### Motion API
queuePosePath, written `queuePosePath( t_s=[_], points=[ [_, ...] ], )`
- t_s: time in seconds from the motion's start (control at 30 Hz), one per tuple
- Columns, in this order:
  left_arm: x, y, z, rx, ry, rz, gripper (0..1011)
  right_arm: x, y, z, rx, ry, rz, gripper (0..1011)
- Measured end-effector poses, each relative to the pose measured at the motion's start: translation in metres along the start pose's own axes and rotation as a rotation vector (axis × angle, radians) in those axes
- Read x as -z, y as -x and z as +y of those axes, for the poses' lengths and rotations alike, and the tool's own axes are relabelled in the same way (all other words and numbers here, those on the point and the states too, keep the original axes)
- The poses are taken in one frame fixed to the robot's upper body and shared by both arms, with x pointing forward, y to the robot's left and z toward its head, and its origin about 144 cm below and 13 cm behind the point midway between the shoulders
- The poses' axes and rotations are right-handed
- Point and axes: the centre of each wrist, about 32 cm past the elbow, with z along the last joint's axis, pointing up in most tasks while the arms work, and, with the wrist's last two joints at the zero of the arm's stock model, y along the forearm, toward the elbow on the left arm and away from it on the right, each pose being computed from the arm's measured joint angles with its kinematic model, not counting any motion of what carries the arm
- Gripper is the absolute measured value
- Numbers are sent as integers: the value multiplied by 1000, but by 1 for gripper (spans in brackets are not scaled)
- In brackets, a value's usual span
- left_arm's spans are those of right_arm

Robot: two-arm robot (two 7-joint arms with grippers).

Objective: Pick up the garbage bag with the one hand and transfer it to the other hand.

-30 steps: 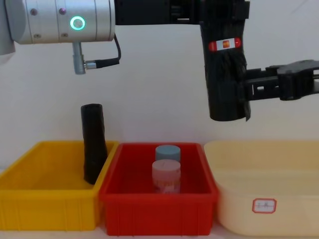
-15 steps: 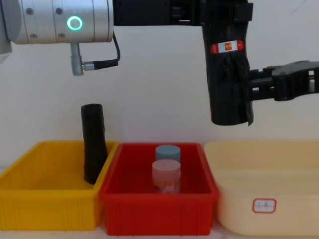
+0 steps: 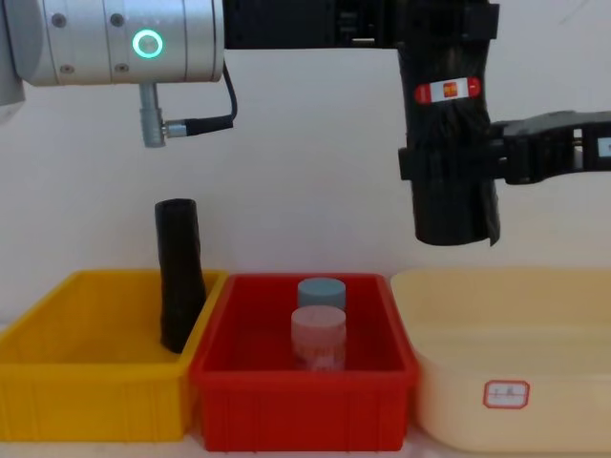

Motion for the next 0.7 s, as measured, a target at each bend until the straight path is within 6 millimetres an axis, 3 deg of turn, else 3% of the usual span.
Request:
queuePosePath(
  t_s=[0.5,0.7],
  points=[
    [0,5,1,-6,5,10,374,2,2,4,-8,-39,22,528],
    [0,5,2,-6,7,20,374,2,2,4,-13,-49,27,710]
  ],
)
